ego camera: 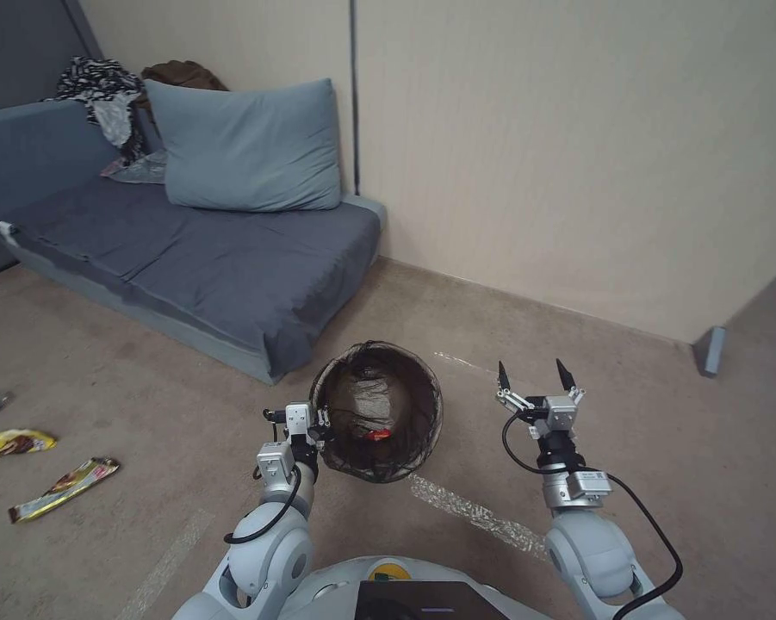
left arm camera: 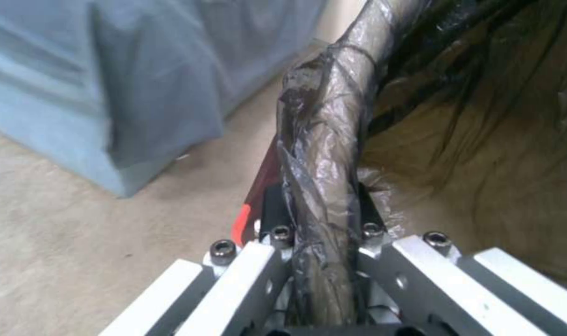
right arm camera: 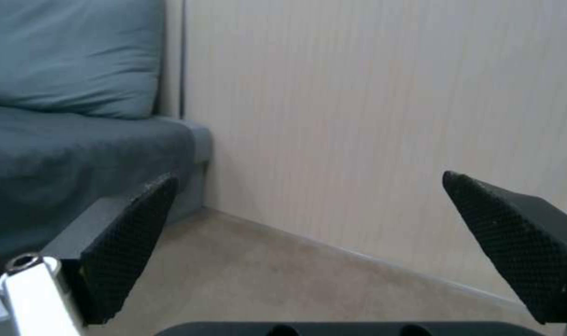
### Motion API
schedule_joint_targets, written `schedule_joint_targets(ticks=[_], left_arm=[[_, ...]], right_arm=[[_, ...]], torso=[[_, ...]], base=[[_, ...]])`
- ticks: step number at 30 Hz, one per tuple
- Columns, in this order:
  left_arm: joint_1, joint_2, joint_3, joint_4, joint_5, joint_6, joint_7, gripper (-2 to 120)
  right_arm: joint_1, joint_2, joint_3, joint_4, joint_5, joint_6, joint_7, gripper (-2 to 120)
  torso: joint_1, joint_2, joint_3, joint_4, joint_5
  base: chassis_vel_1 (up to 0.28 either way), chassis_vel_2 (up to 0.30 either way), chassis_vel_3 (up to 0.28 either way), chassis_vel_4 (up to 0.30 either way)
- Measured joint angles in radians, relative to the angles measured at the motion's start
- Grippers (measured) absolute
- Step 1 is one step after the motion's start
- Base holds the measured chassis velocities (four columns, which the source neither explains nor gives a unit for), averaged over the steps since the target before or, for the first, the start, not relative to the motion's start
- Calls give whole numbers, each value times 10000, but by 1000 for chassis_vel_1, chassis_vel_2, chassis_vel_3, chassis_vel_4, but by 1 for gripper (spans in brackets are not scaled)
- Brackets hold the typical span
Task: Pick up the trash bin, then pick up the garbage from the floor and place it into the trash bin.
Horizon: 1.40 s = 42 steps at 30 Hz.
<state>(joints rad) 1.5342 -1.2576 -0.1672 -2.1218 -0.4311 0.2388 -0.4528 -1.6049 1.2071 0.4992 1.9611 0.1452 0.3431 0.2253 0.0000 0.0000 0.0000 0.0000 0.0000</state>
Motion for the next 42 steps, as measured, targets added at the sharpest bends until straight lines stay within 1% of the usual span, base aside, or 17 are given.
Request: schedule_joint_targets(ticks=[6,9,15,27,30,36,42], left_arm=[[0,-42,-1,6,9,-6,10,2],[2,-68,-17,16,27,-12,14,2],[10,-83,-24,16,38,-27,20,2],[2,-83,-35,41,59,-39,24,2],[-10,-83,-38,60,65,-40,23,2],[-29,-90,-40,88,91,-50,28,2],[-28,-88,-64,90,99,-67,32,2]], right_arm=[[106,-20,-52,-4,32,-57,37,100],[163,-73,-81,-3,60,-91,51,100],[172,-101,-91,-4,86,-98,61,100],[216,-114,-120,-27,94,-102,81,100],[231,-117,-137,-36,94,-108,85,100],[264,-128,-157,-49,95,-127,114,100],[319,-134,-188,-50,96,-155,151,100]], torso=[[0,0,0,-1,0],[0,0,0,4,1],[0,0,0,-1,0],[0,0,0,-1,0],[0,0,1,2,1],[0,0,0,-2,1],[0,0,0,1,0]], base=[[104,95,102,102],[131,126,132,119],[124,114,133,132],[129,133,120,125],[112,105,135,126],[125,127,130,134],[124,127,120,119]])
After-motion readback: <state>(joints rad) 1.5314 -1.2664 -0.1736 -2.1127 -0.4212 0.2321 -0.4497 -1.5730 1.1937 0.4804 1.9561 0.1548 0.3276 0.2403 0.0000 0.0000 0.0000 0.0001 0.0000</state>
